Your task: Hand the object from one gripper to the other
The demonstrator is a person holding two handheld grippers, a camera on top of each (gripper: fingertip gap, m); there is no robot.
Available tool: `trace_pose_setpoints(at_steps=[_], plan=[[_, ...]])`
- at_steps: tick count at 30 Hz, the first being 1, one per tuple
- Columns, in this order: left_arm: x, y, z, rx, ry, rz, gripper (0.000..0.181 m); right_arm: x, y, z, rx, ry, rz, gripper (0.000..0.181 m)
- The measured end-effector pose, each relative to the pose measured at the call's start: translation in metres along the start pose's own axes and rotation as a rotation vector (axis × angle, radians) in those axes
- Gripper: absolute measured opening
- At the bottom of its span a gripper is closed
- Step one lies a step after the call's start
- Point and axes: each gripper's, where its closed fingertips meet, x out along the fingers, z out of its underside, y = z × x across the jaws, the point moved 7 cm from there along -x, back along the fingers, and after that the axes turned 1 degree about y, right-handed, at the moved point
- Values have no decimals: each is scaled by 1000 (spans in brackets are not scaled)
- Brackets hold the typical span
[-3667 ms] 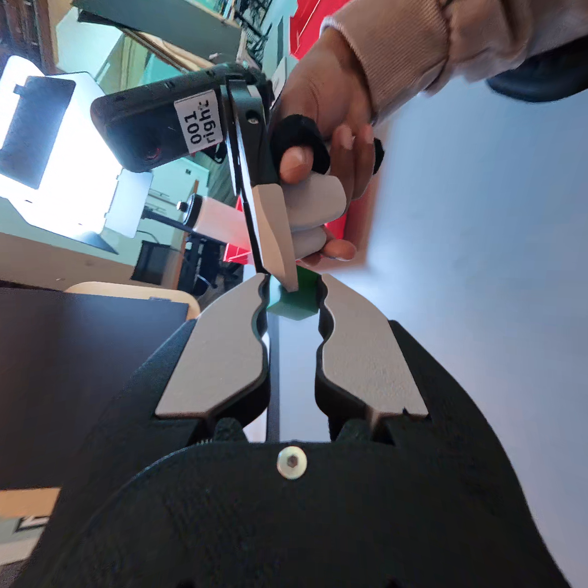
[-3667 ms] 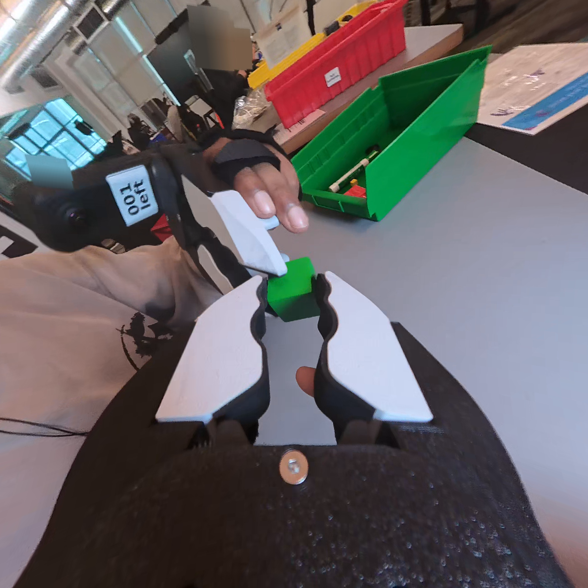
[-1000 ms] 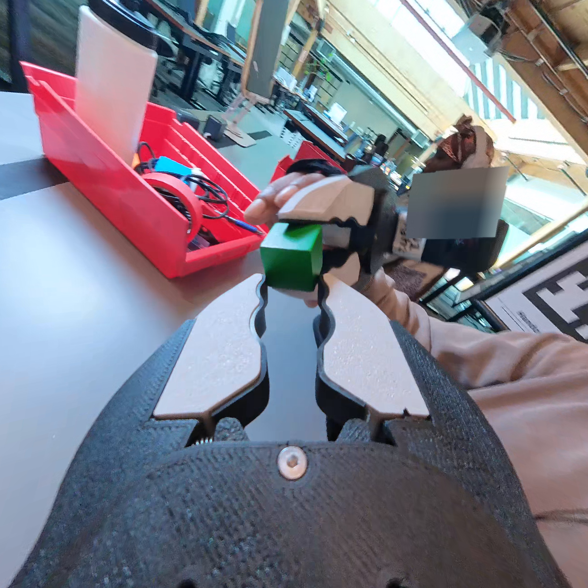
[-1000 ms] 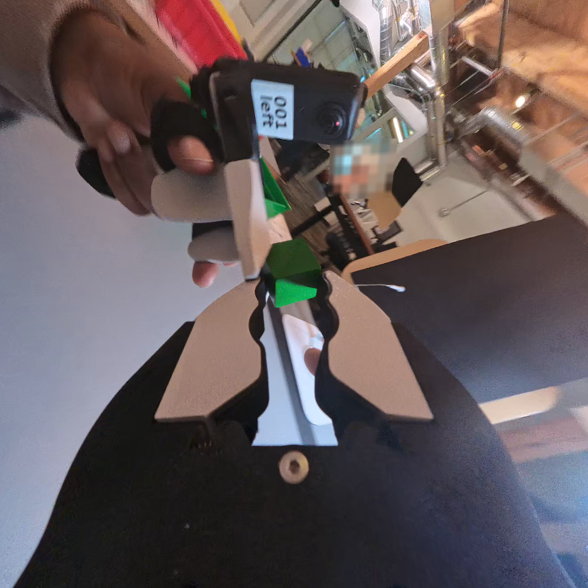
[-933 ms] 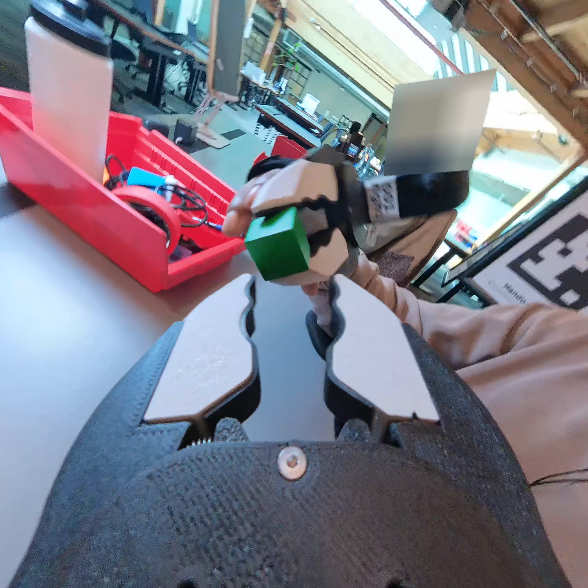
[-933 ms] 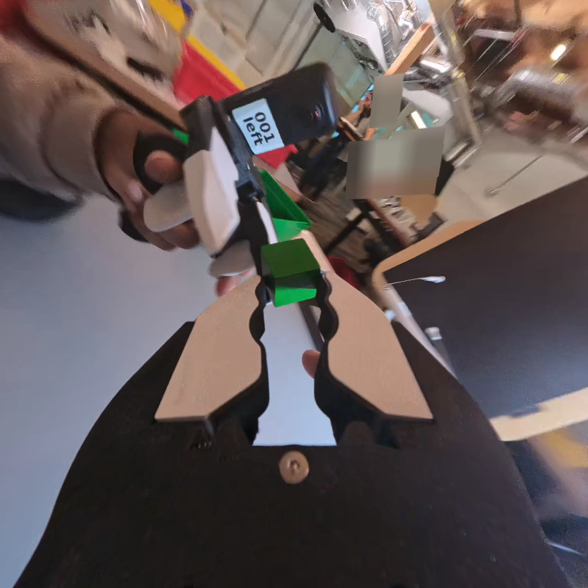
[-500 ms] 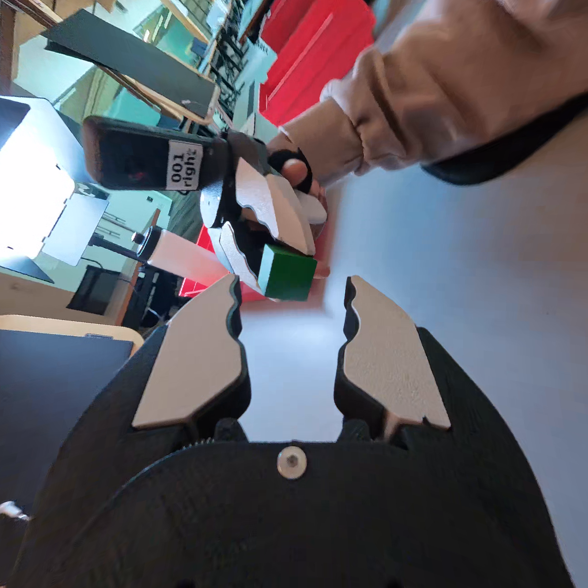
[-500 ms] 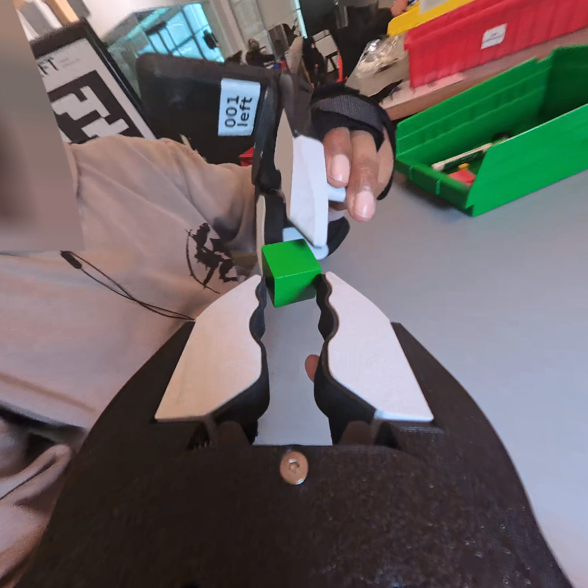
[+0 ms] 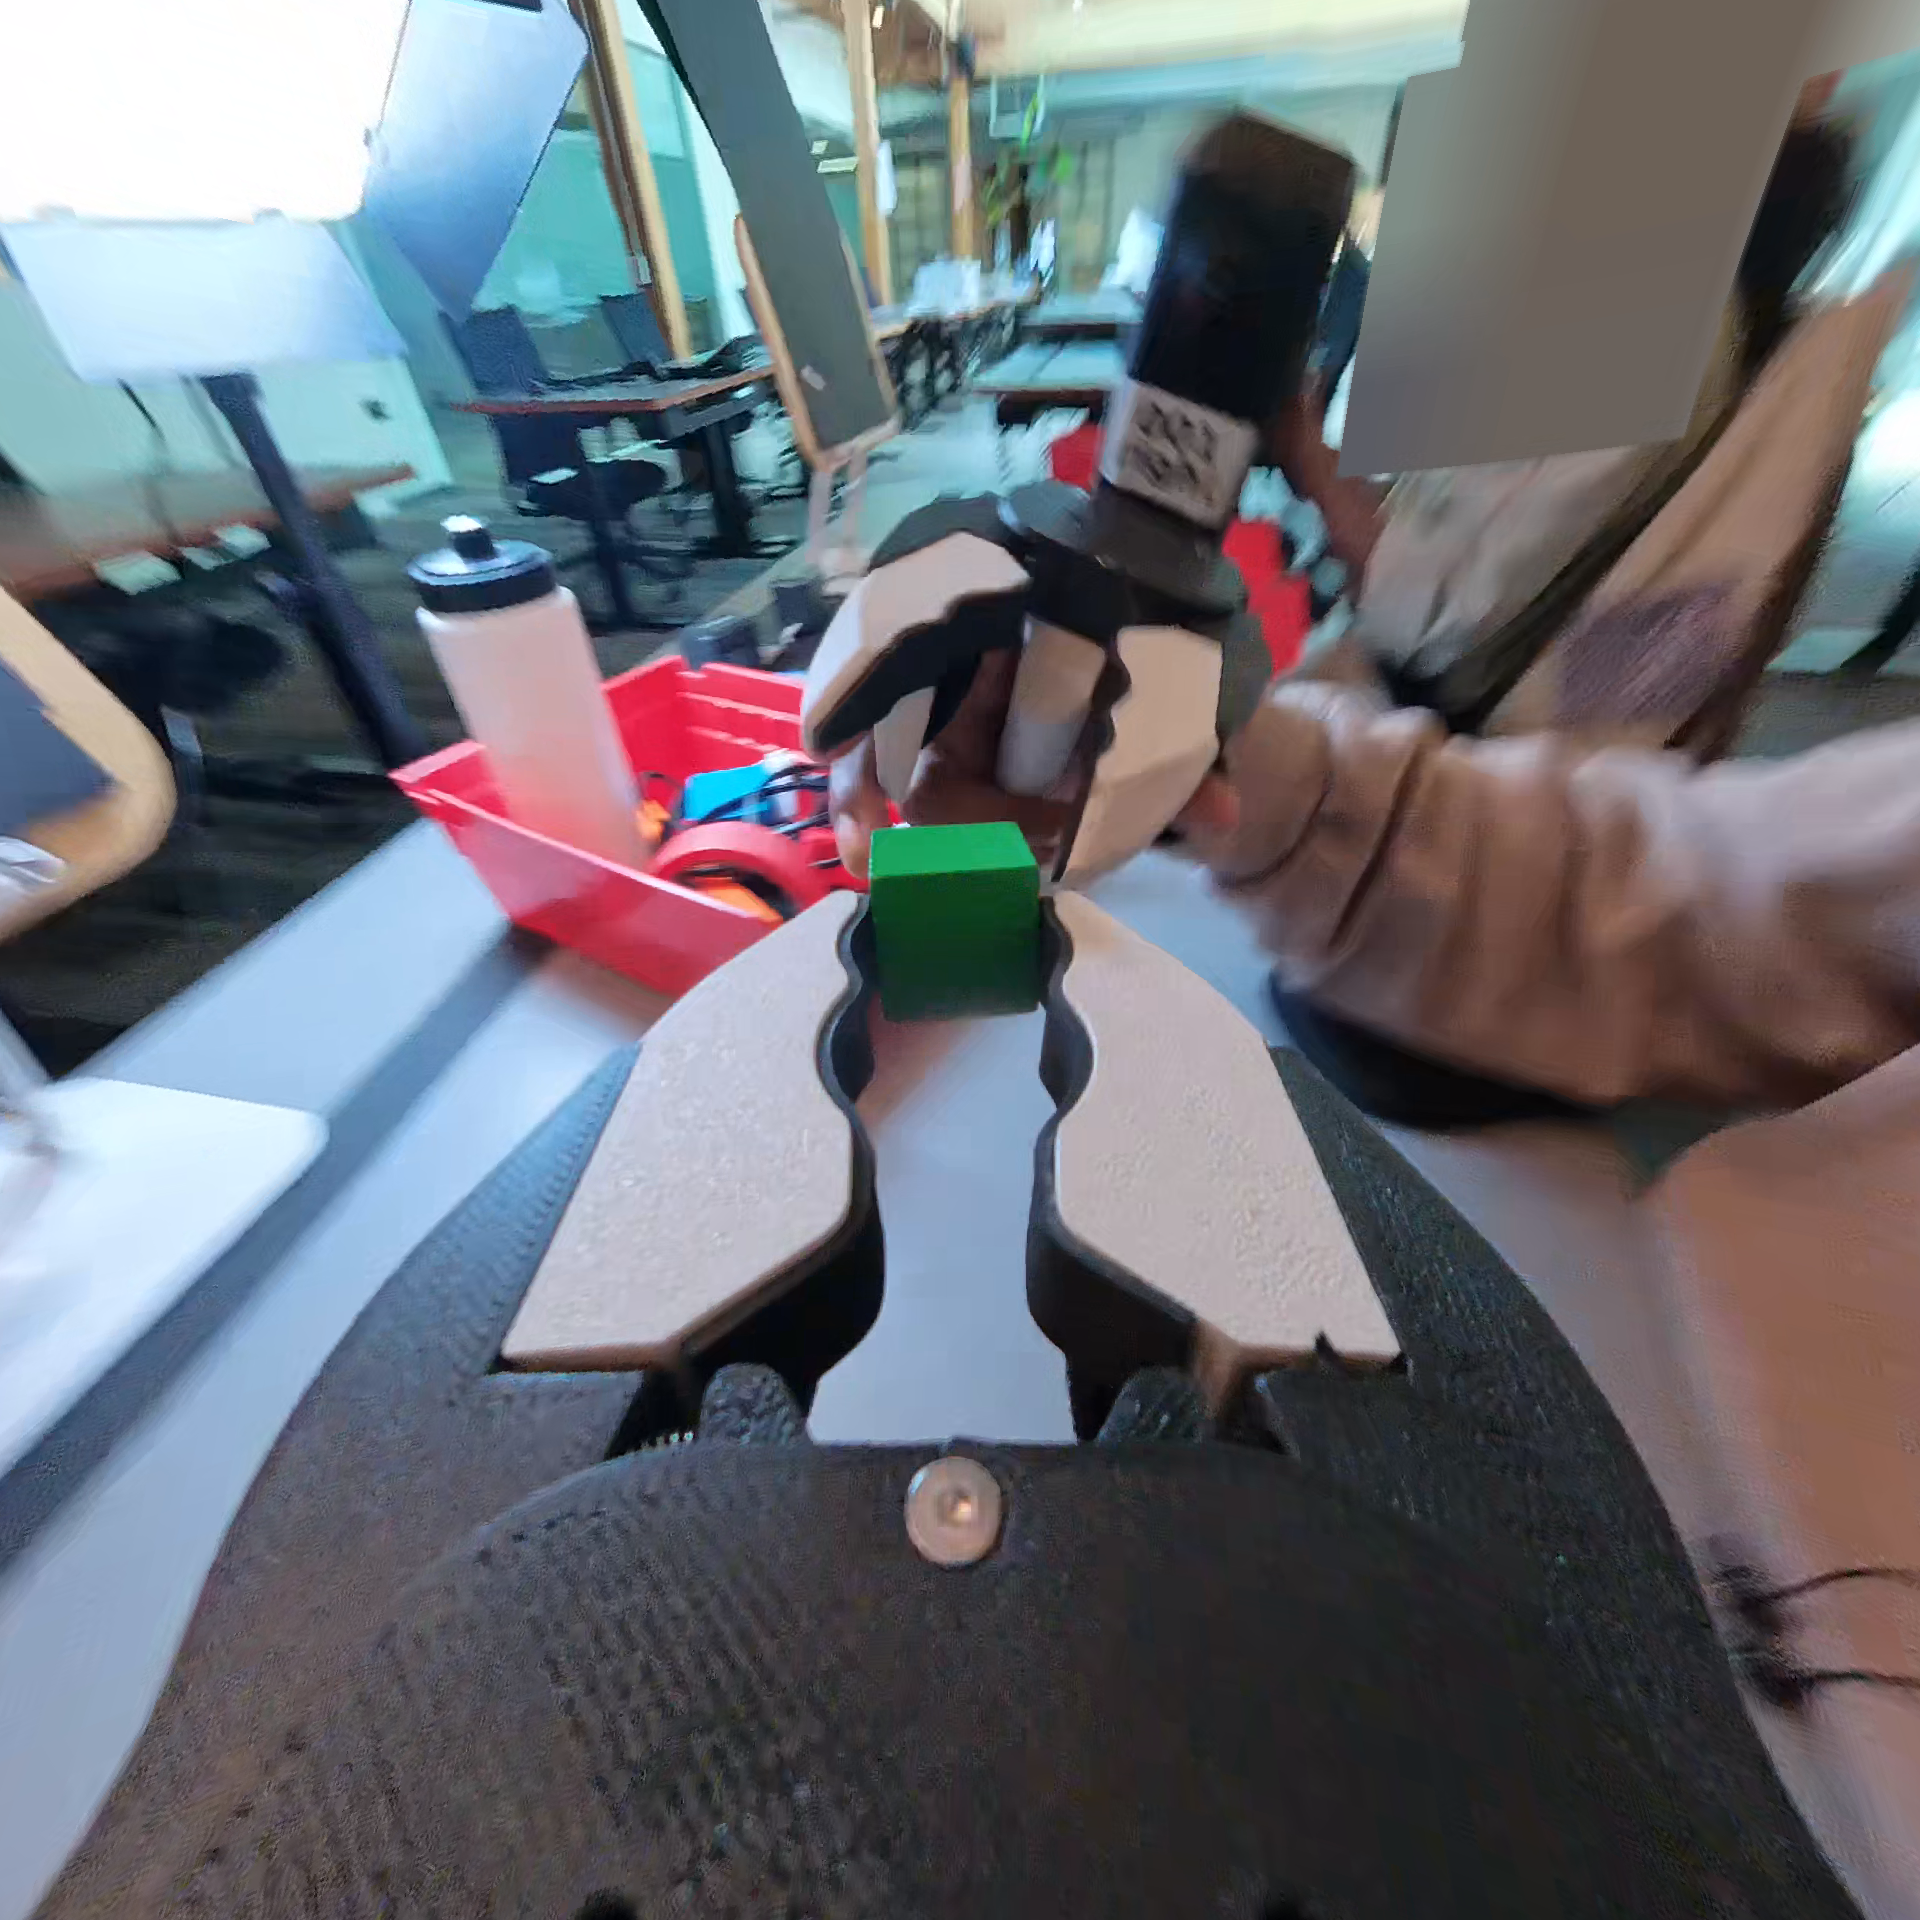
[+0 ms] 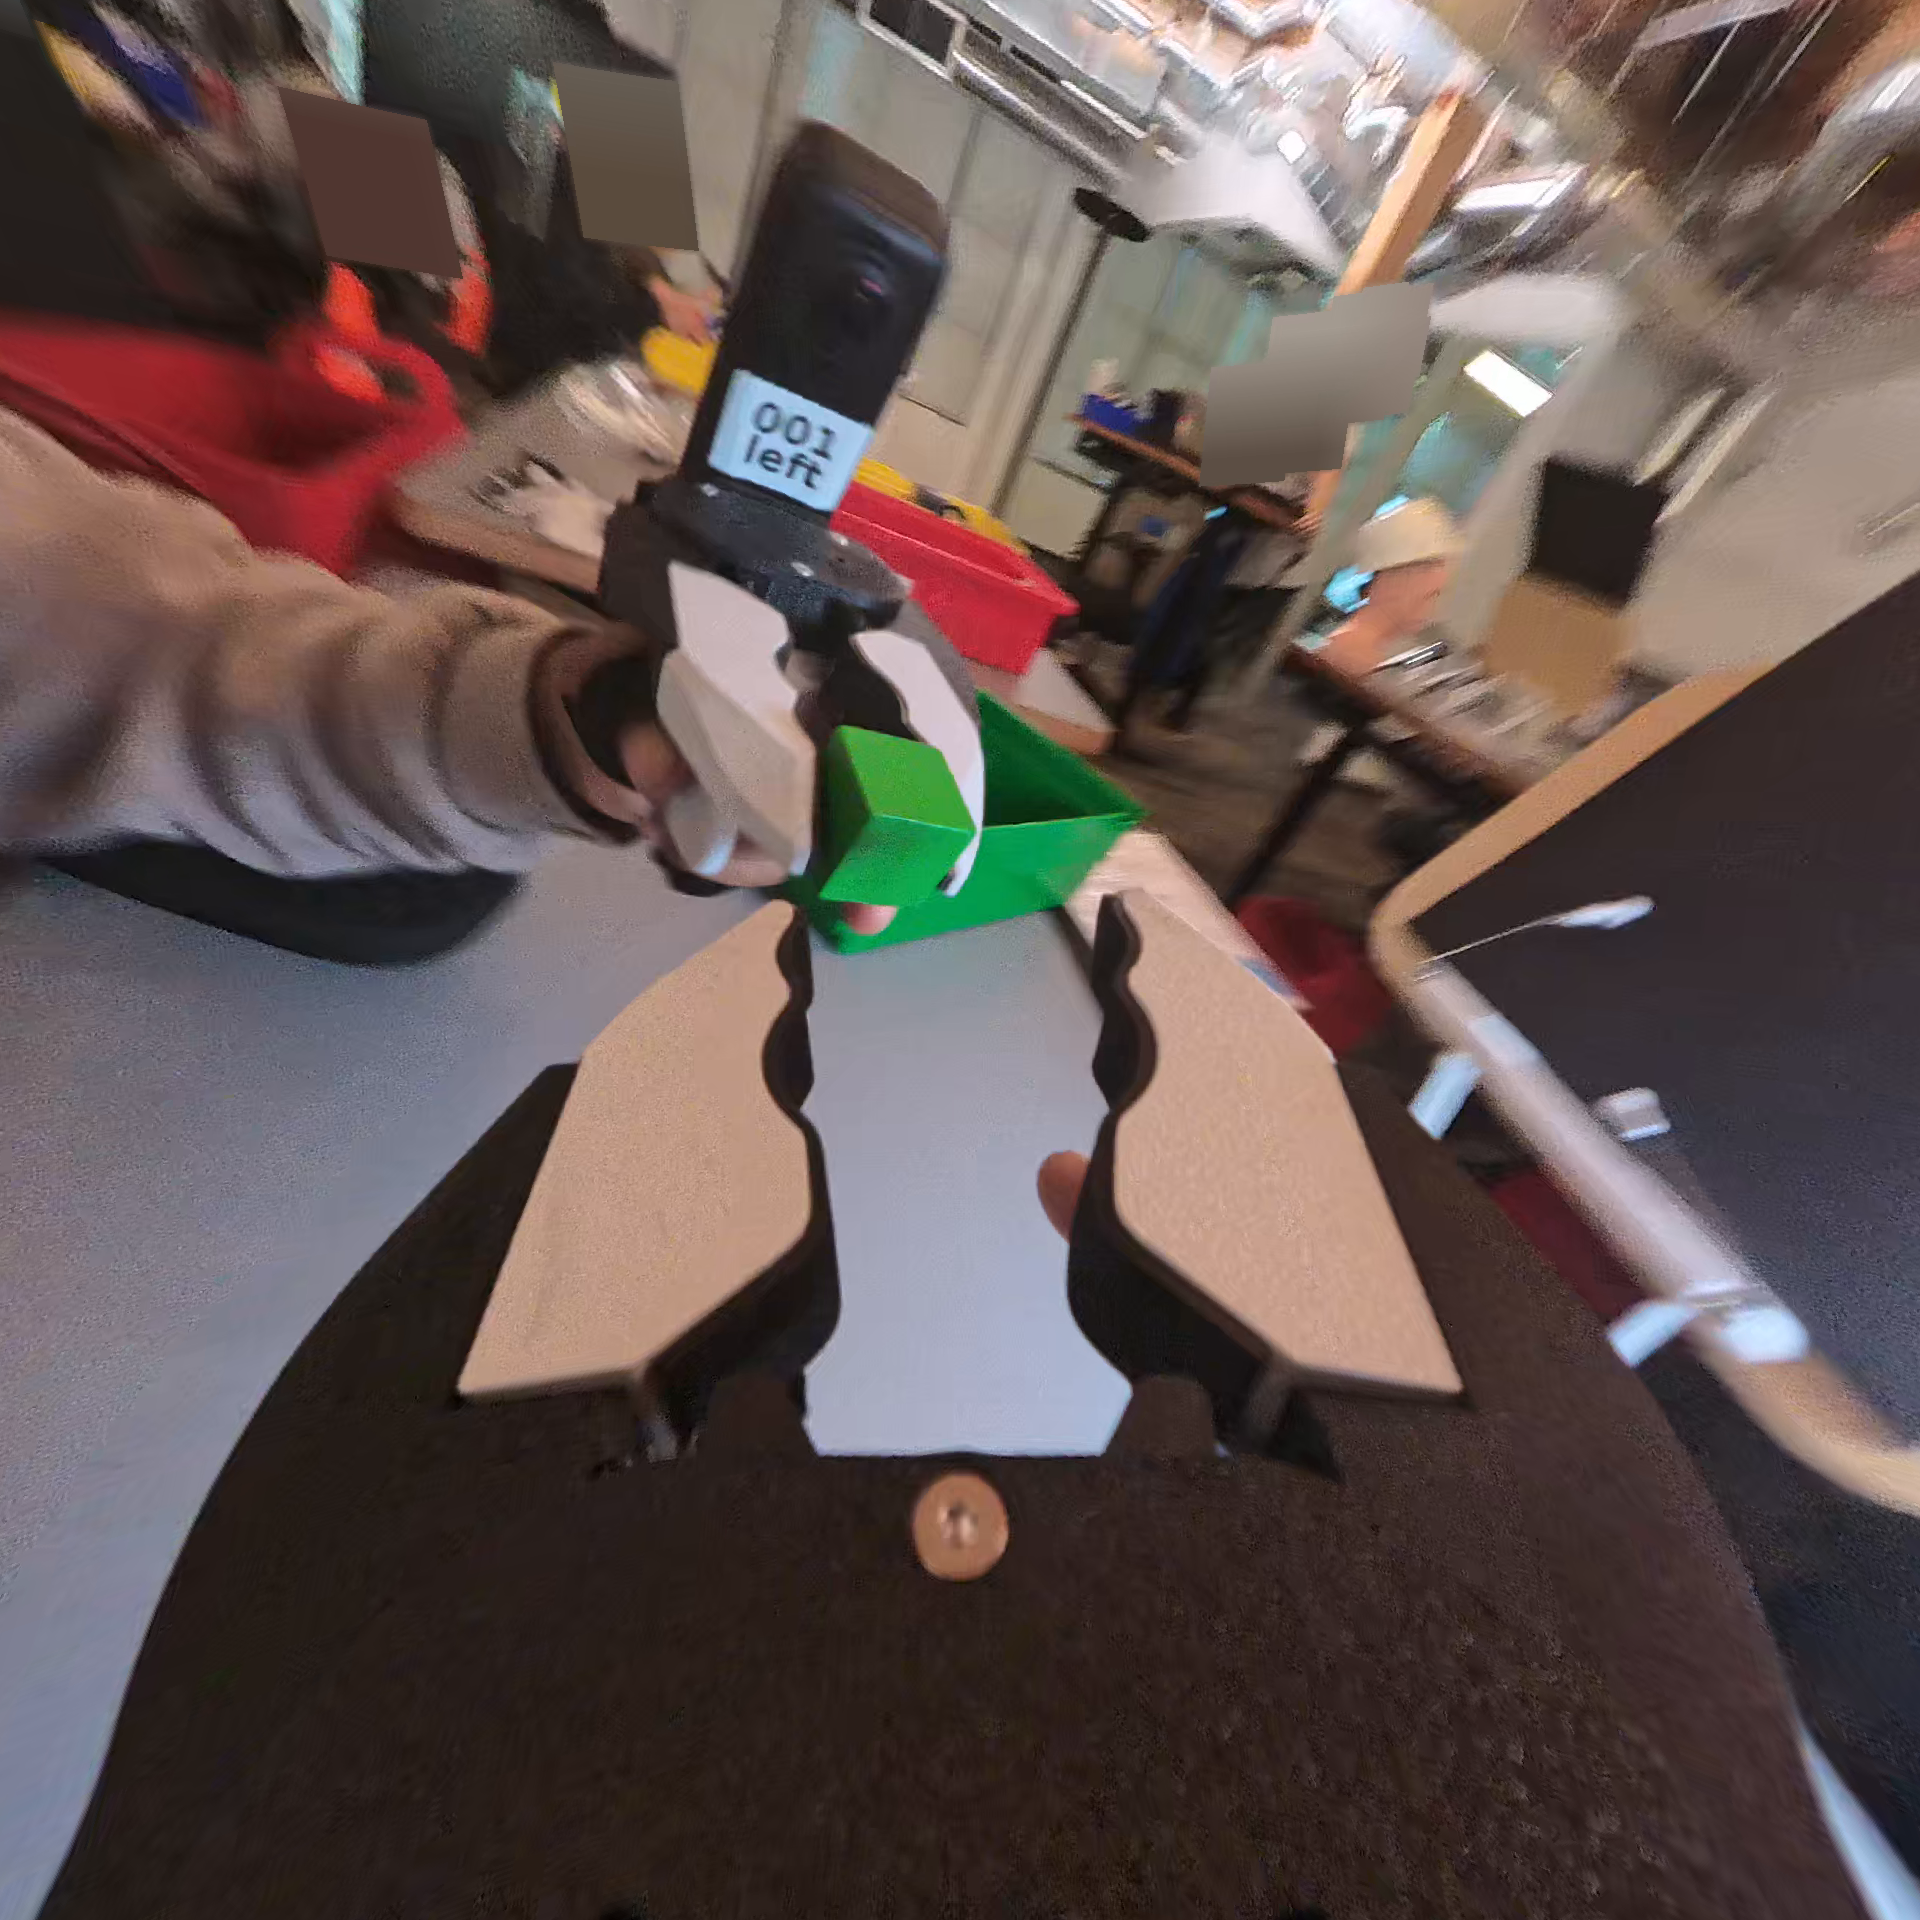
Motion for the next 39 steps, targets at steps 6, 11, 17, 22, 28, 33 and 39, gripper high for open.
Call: trace_pose_setpoints(at_steps=[6,11,17,22,28,33,39], plan=[[1,-7,1,-584,145,299,29,23,-30,-16,-593,-125,184,53],[10,3,4,-643,97,347,34,27,-34,-15,-559,-131,152,31],[-2,12,-12,-161,71,195,64,10,-19,-21,81,-26,-145,29],[-11,46,-14,540,-39,87,67,6,-27,-13,438,50,-519,29],[5,61,12,1116,-297,-128,52,25,-34,13,714,-18,-679,29],[7,47,17,1040,-329,-158,29,32,-29,22,739,-8,-607,31],[-6,2,-3,239,-50,-66,29,13,-3,0,260,9,-101,43]])
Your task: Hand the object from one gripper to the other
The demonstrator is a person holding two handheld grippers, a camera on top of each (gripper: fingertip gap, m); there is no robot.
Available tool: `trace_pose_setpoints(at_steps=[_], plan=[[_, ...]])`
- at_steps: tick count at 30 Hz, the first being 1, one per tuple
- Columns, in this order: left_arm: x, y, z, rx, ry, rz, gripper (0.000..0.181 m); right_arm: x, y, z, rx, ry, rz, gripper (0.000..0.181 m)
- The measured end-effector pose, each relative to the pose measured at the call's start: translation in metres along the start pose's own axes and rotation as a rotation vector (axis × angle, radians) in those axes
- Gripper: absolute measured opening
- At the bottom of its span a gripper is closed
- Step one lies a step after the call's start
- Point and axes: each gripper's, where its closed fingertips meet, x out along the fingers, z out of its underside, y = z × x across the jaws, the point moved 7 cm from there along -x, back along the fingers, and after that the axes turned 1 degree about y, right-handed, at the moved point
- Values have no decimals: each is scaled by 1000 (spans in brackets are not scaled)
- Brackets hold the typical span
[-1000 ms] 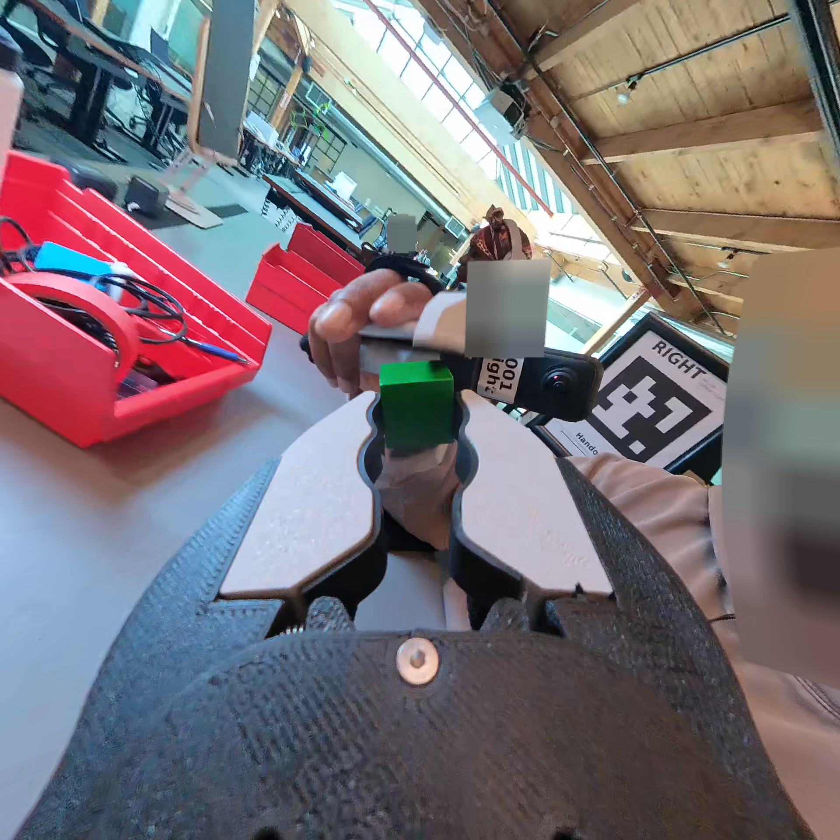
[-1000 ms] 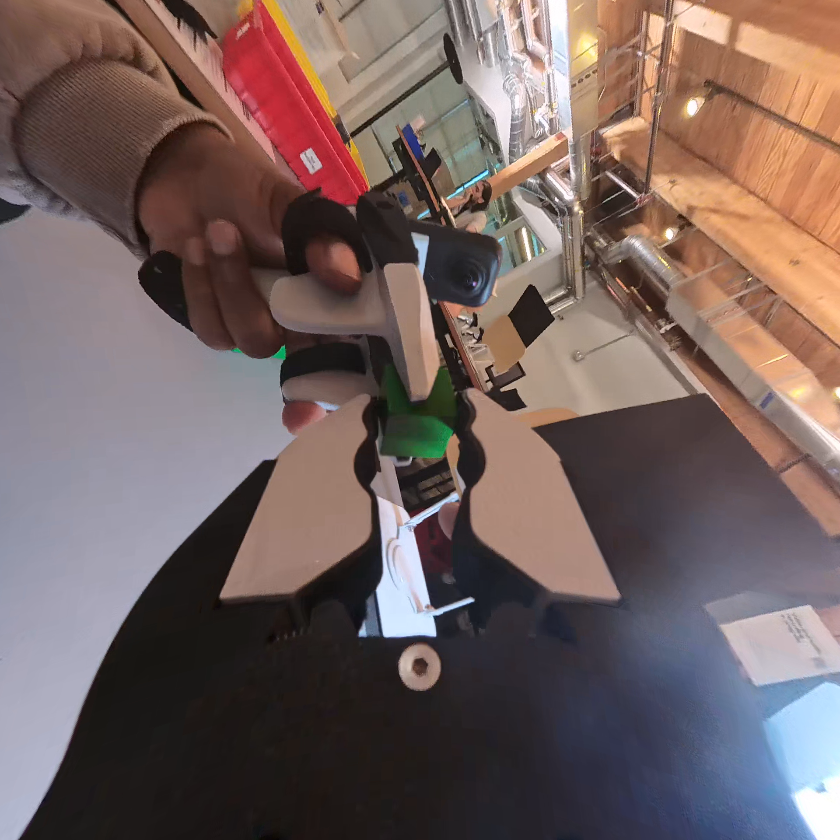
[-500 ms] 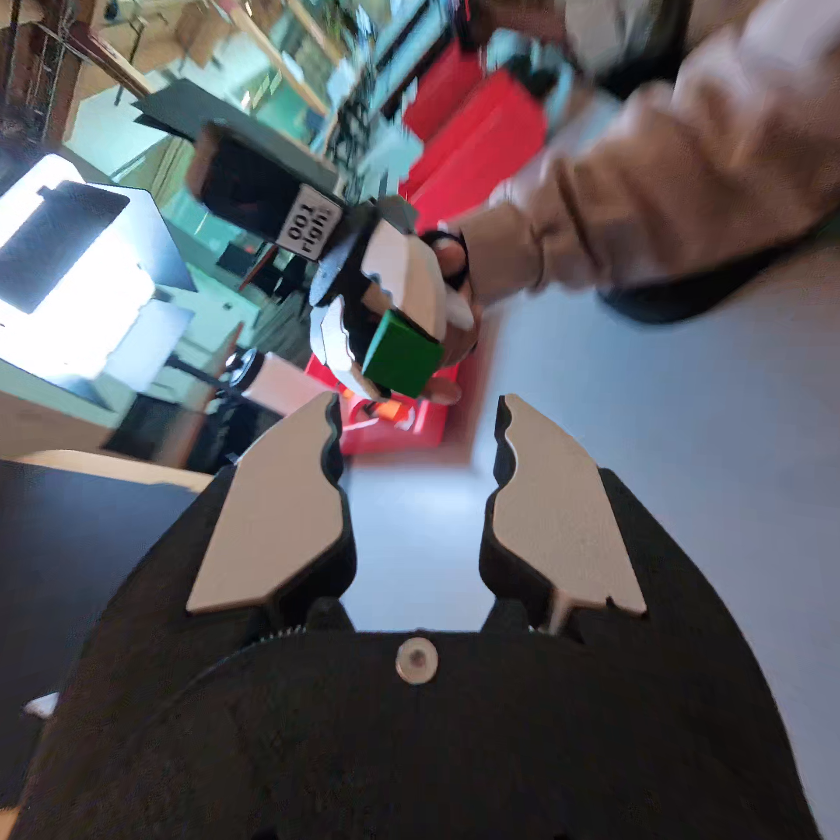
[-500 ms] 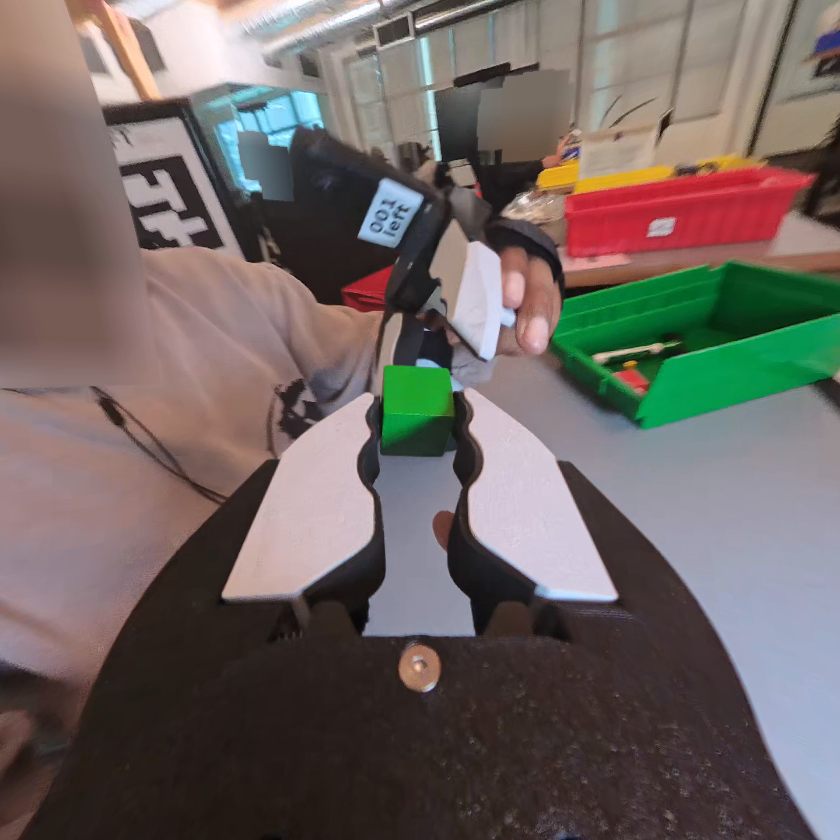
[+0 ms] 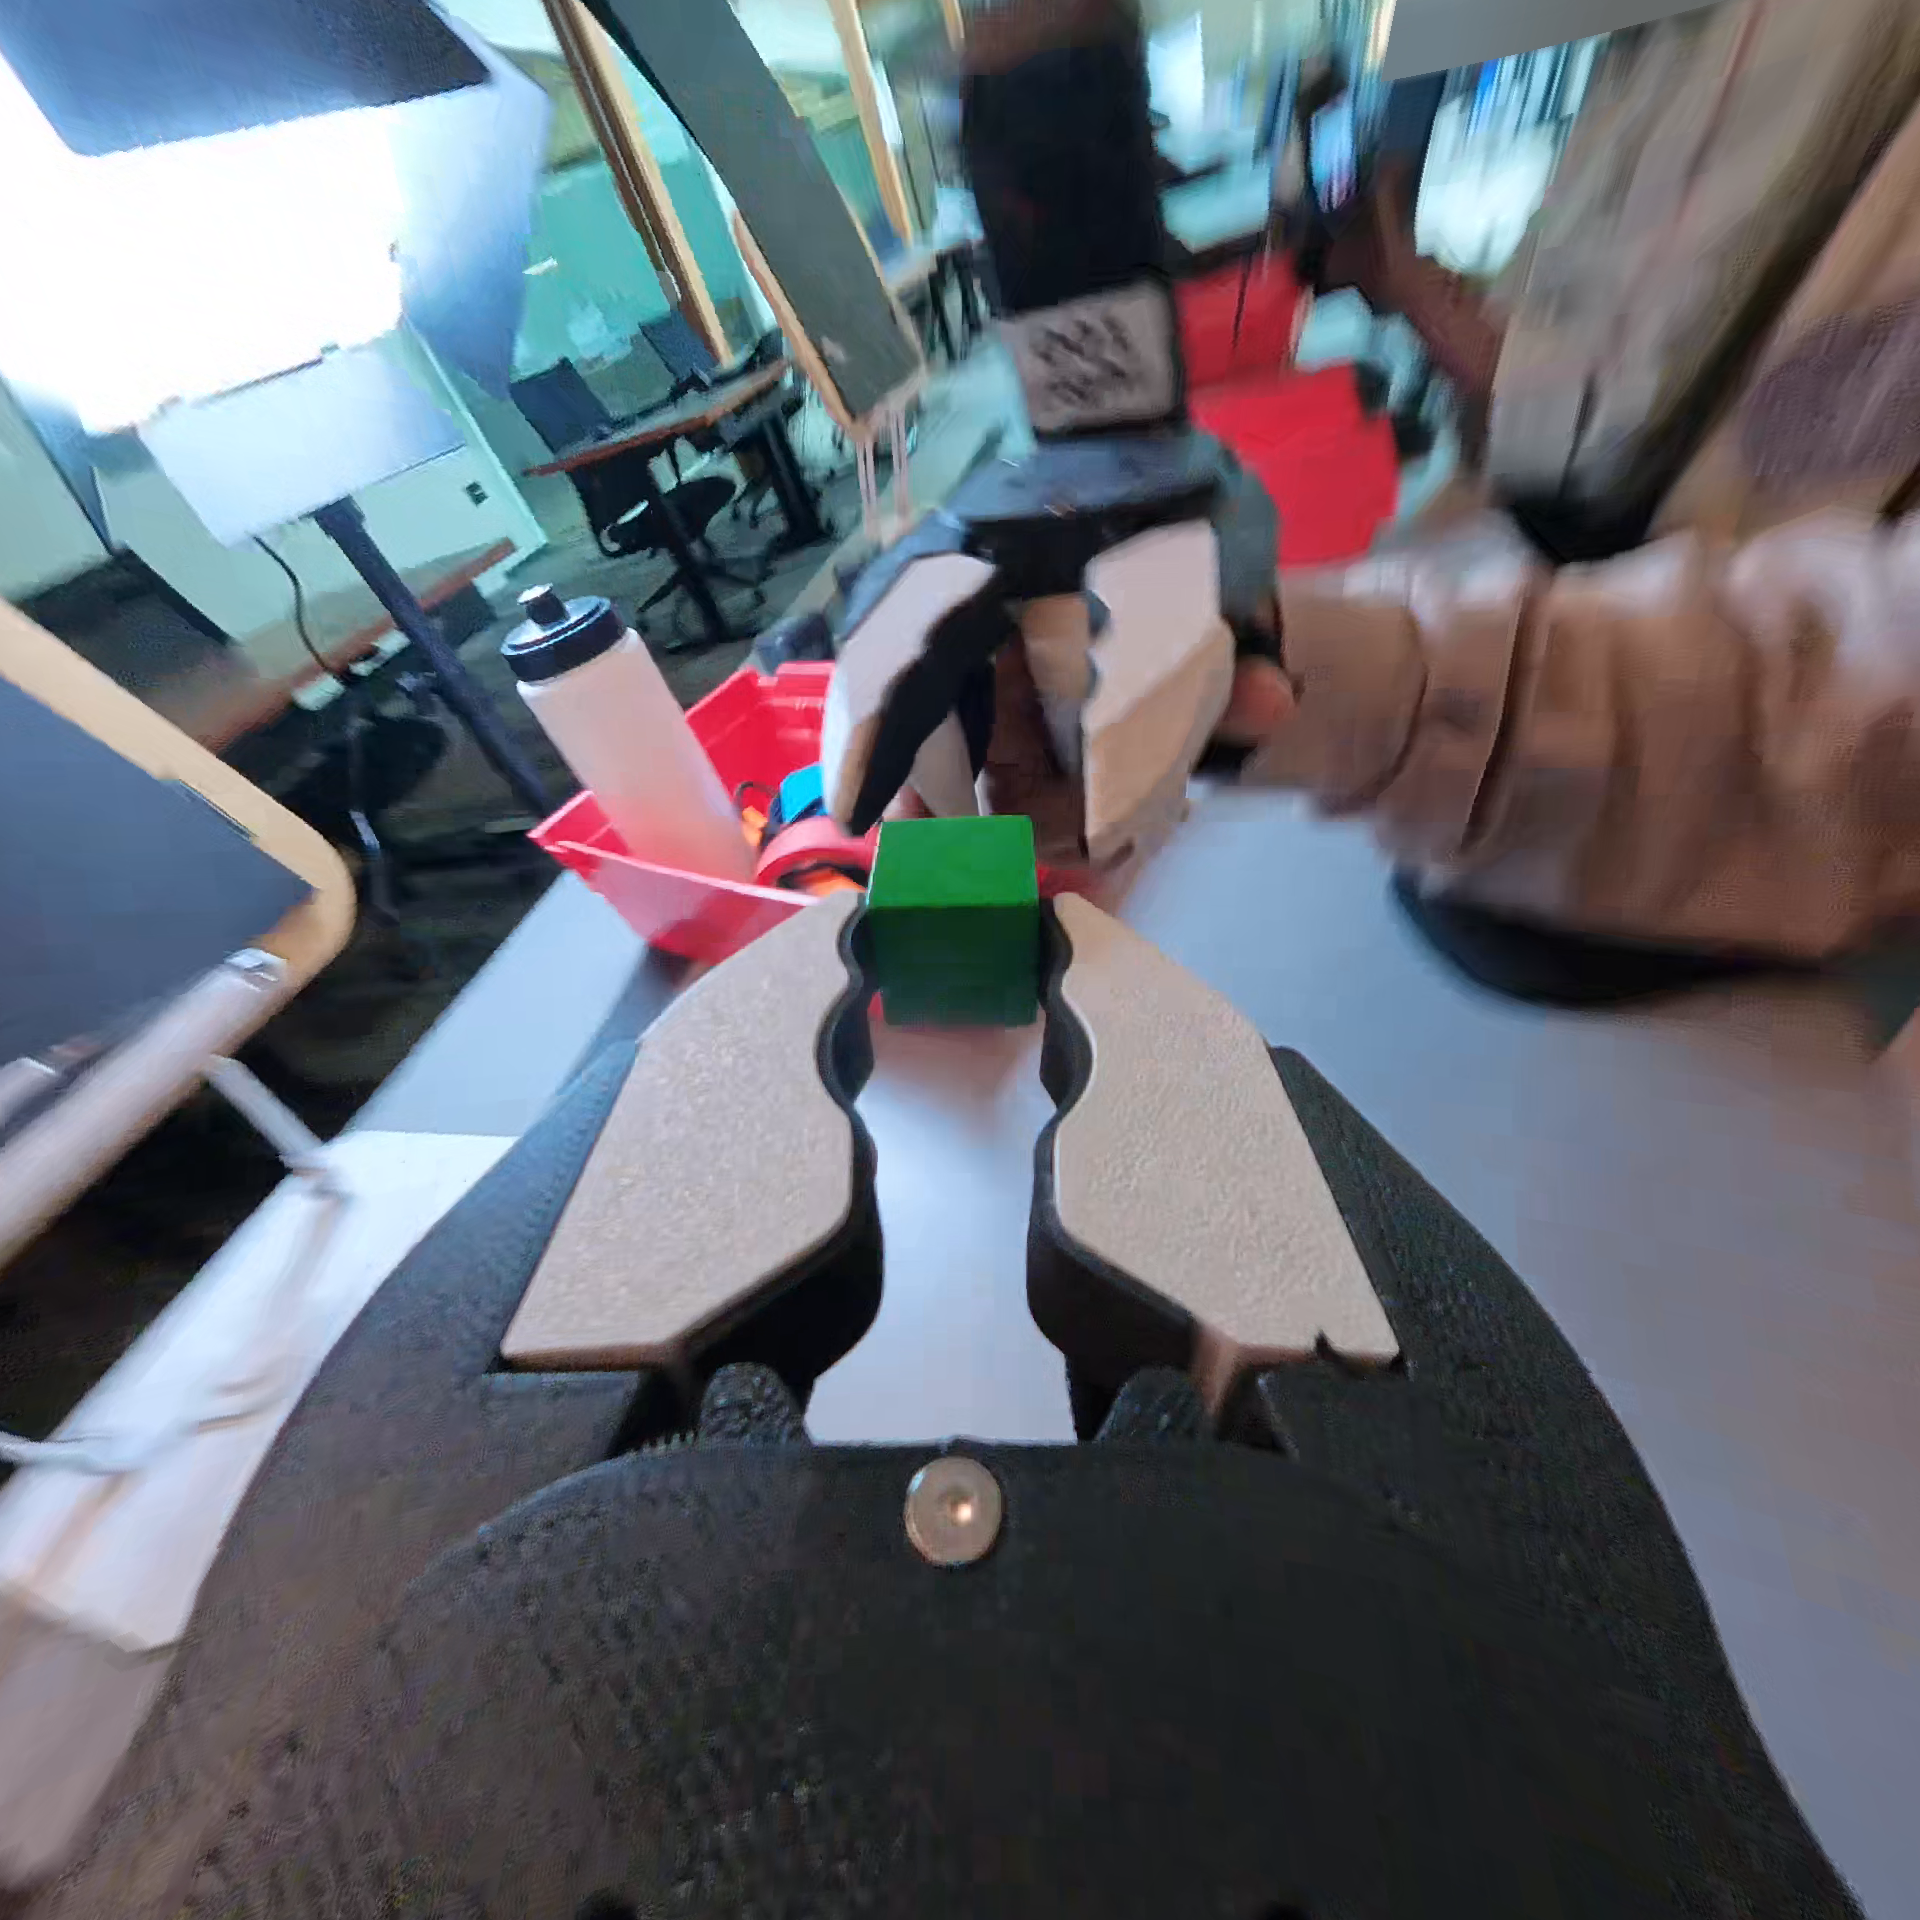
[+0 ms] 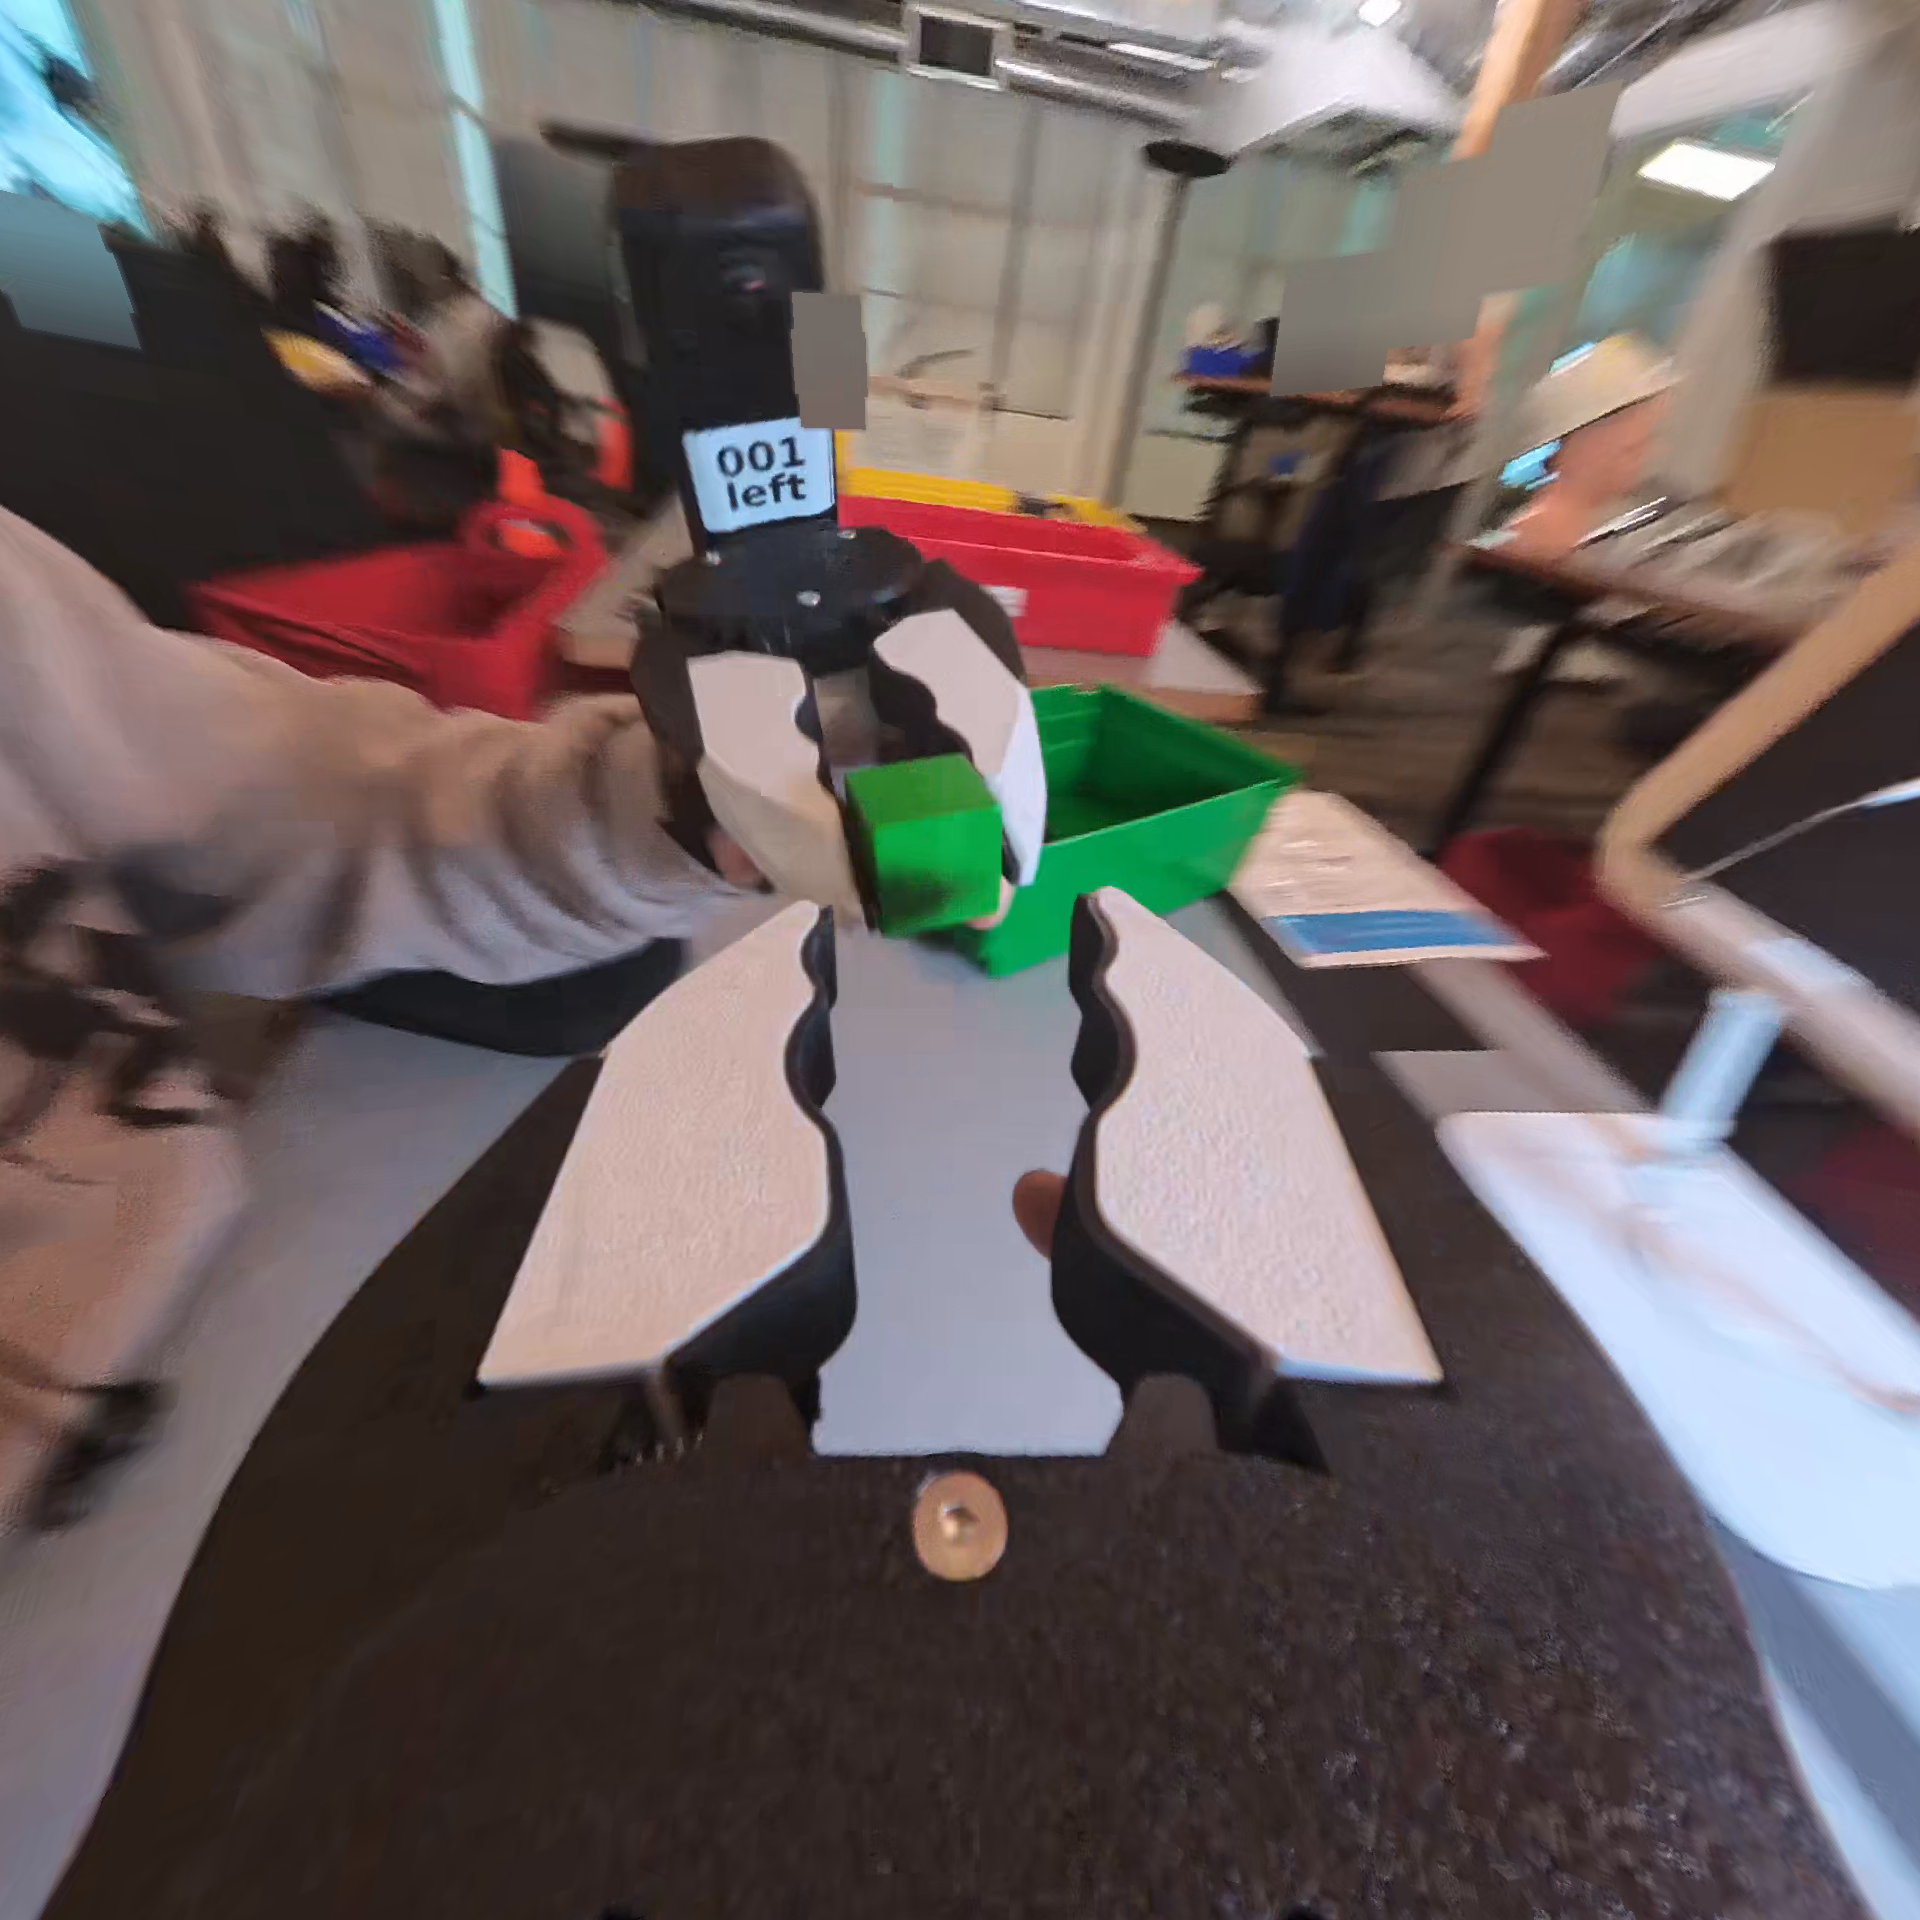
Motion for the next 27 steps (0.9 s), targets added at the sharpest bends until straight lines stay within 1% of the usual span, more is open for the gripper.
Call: trace_pose_setpoints(at_steps=[2,4,5,7,9,11,14,19,22,27], plan=[[-3,-13,-2,-260,115,27,29,-2,-1,-7,-225,-9,157,45],[-5,-20,-1,-510,210,89,29,3,-6,-10,-426,-39,277,45],[-5,-22,-1,-602,256,116,29,7,-7,-9,-486,-67,321,46],[-2,-23,2,-709,323,135,29,17,-11,-7,-529,-100,375,49],[3,-20,4,-711,342,129,29,26,-14,-4,-522,-122,388,56],[8,-14,5,-677,346,105,29,31,-15,-3,-494,-115,395,58],[13,-7,6,-656,358,101,29,31,-15,-5,-471,-82,412,55],[16,-1,5,-656,395,129,29,28,-14,-5,-374,-41,350,52],[16,-1,4,-639,396,131,29,29,-15,-4,-375,-34,328,47],[16,1,4,-648,409,165,29,28,-17,-5,-413,-17,329,46]])
